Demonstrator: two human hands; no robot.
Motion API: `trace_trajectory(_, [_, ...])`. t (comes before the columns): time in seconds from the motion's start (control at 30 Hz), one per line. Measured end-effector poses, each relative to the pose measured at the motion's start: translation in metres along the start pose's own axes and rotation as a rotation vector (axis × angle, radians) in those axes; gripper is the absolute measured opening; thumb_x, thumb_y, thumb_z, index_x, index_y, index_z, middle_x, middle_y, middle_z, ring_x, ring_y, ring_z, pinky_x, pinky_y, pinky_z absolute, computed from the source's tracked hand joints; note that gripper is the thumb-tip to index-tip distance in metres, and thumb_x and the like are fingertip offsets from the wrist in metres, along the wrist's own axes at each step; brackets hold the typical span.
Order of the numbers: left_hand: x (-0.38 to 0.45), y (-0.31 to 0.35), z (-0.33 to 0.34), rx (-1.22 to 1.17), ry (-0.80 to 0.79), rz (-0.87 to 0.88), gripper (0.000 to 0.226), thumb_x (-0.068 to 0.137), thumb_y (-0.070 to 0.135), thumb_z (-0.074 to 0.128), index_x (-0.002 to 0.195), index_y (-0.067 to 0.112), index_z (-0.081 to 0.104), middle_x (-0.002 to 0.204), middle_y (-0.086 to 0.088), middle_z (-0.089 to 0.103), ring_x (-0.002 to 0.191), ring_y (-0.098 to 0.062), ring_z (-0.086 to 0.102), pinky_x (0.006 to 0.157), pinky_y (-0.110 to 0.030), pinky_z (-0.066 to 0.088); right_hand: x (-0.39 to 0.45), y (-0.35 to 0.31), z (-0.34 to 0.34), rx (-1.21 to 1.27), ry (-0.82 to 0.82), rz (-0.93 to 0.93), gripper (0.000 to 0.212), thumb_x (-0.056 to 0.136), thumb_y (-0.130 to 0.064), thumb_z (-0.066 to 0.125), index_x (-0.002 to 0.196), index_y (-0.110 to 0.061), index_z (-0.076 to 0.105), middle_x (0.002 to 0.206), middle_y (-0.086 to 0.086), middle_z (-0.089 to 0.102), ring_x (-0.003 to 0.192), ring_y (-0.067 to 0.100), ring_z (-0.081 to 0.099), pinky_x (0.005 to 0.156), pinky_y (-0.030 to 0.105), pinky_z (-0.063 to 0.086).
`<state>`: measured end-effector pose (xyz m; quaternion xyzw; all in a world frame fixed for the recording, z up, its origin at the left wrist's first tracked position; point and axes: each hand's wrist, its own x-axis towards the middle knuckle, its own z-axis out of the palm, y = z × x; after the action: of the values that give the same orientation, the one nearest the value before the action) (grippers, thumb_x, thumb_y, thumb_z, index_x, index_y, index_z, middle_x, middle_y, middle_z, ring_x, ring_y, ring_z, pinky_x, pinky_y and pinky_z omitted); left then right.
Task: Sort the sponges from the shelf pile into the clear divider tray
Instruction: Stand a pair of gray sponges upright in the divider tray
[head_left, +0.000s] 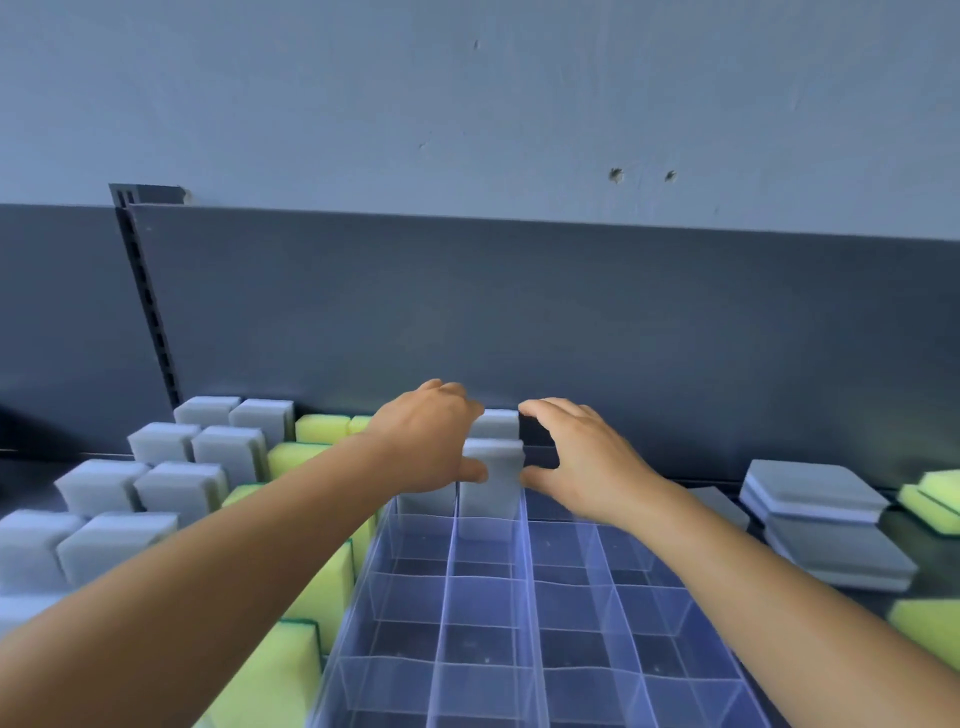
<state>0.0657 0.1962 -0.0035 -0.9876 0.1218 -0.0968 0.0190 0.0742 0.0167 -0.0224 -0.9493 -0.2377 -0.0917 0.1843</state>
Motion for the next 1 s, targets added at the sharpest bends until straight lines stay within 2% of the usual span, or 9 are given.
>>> trace_trajectory(0.1, [0.006,0.026,-0.002,-0.032,0.013,0.071,0.057,0.084,0.050,0.060,0.129,0.018,0.049,0.131,0.001,0.051,0.122,-0.020,0.045,0.096,-0.039,0.046,-0.014,0.015,-0.012,-0.031,-0.002,0.024,0.066,0.090,-0.036,0.058,0.146,-0.022,0.025,0.153,-0.010,0.026,0.141,0.013,0.021,0.107,0.030,0.029])
trace_trajectory(0.2, [0.016,0.055,-0.001,-0.030,0.014,0.115,0.055,0.087,0.050,0.056,0.129,0.017,0.049,0.131,0.002,0.052,0.122,-0.019,0.047,0.088,-0.036,0.046,-0.027,0.036,-0.020,-0.053,-0.011,0.071,0.071,0.091,-0.038,0.056,0.149,-0.020,0.019,0.157,-0.008,0.019,0.144,0.013,0.015,0.112,0.029,0.023])
trace_trajectory(0.33, [0.031,0.091,0.007,-0.046,-0.009,0.171,0.048,0.087,0.049,0.055,0.122,0.014,0.052,0.122,-0.001,0.055,0.115,-0.021,0.050,0.084,-0.035,0.047,-0.045,0.067,-0.031,-0.077,-0.021,0.148,0.071,0.091,-0.036,0.055,0.150,-0.020,0.018,0.158,-0.007,0.017,0.145,0.013,0.013,0.112,0.027,0.021])
trace_trajectory(0.47, [0.046,0.129,0.017,-0.076,-0.043,0.224,0.047,0.088,0.045,0.056,0.123,0.014,0.052,0.125,-0.002,0.054,0.118,-0.022,0.050,0.089,-0.035,0.045,-0.063,0.101,-0.040,-0.081,-0.022,0.214,0.069,0.092,-0.035,0.054,0.149,-0.020,0.020,0.158,-0.006,0.017,0.145,0.014,0.013,0.113,0.028,0.019])
trace_trajectory(0.63, [0.067,0.171,0.030,-0.077,-0.119,0.253,0.051,0.088,0.047,0.054,0.125,0.013,0.050,0.124,-0.003,0.053,0.114,-0.023,0.050,0.079,-0.035,0.044,-0.079,0.145,-0.048,-0.103,-0.020,0.290,0.068,0.092,-0.033,0.054,0.149,-0.019,0.021,0.158,-0.004,0.018,0.145,0.015,0.014,0.115,0.029,0.018])
trace_trajectory(0.8, [0.086,0.201,0.047,-0.032,-0.187,0.250,0.036,0.089,0.045,0.052,0.102,0.011,0.050,0.116,-0.006,0.054,0.108,-0.025,0.051,0.070,-0.033,0.038,-0.086,0.185,-0.058,-0.139,-0.023,0.352,0.065,0.091,-0.029,0.053,0.148,-0.018,0.023,0.157,-0.002,0.021,0.144,0.018,0.019,0.114,0.028,0.019])
trace_trajectory(1.0, [0.105,0.221,0.066,0.017,-0.219,0.233,0.044,0.090,0.048,0.051,0.117,0.012,0.053,0.123,-0.006,0.053,0.115,-0.026,0.050,0.077,-0.033,0.039,-0.085,0.223,-0.061,-0.191,-0.067,0.374,0.062,0.093,-0.025,0.052,0.148,-0.019,0.023,0.156,-0.003,0.022,0.143,0.020,0.021,0.114,0.031,0.021])
